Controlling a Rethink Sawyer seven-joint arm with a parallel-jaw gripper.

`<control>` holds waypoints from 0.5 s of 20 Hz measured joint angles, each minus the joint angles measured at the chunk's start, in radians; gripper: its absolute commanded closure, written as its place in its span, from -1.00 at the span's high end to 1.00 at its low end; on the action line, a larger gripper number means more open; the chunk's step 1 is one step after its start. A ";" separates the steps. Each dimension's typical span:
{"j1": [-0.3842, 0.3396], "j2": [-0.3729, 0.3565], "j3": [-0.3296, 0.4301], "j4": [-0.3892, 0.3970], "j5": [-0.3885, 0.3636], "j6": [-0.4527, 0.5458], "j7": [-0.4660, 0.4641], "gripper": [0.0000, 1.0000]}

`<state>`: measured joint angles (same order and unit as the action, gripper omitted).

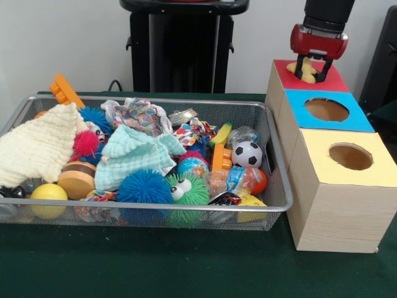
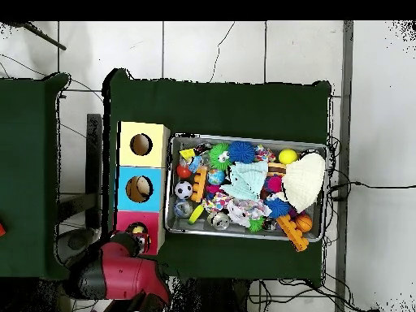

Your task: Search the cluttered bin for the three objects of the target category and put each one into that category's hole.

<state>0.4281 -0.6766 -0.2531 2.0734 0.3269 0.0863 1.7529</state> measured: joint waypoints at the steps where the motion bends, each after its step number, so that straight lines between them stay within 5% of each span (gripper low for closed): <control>1: -0.001 -0.001 0.000 0.000 0.000 0.002 0.000 1.00; 5: -0.003 -0.004 0.000 0.000 0.000 0.006 0.000 1.00; 6: -0.004 -0.006 0.000 0.000 0.000 0.006 0.000 -1.00; 10: -0.006 -0.016 0.000 0.001 0.000 0.006 0.000 -1.00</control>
<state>0.4224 -0.6927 -0.2533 2.0740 0.3267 0.0927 1.7529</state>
